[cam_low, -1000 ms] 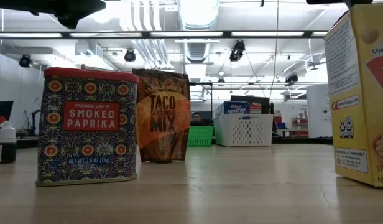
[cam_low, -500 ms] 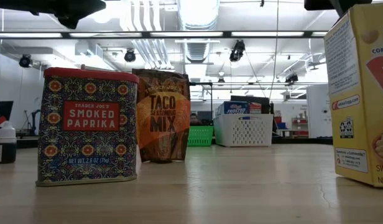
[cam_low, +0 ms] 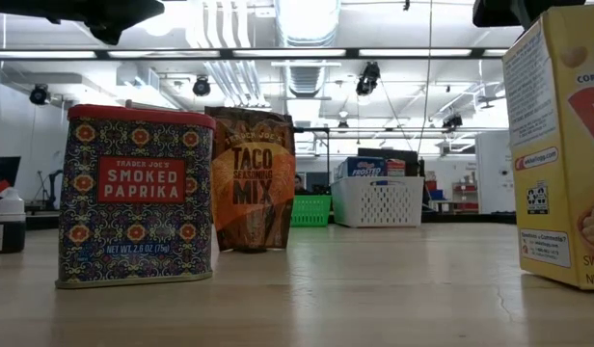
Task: Pick & Place Kitchen Items
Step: Put the yellow cereal box into the white bin
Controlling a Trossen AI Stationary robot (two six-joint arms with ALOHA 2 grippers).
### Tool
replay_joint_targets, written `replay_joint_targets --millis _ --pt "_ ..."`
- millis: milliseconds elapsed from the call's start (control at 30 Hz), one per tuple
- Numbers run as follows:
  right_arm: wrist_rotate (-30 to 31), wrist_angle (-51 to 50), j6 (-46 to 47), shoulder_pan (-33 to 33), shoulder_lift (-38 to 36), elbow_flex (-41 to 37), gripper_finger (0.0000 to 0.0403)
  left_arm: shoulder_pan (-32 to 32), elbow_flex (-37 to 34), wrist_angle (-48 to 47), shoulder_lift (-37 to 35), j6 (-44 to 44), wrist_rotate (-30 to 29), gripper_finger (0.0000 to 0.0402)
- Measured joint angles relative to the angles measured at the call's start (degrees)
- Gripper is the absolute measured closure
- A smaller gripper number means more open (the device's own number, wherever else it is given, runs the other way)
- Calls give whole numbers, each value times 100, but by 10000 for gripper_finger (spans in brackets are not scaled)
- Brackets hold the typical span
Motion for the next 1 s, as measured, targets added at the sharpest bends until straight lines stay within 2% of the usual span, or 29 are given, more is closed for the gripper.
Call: replay_joint_targets --millis 333,733,1000 --pt "2 78 -21 25 0 -173 105 -1 0 0 -2 2 1 362" --pt "-48 825 -84 23 -3 -718 124 -1 0 0 -2 0 1 362" --pt "-46 1022 -81 23 -3 -1012 104 1 1 -1 -1 2 0 362"
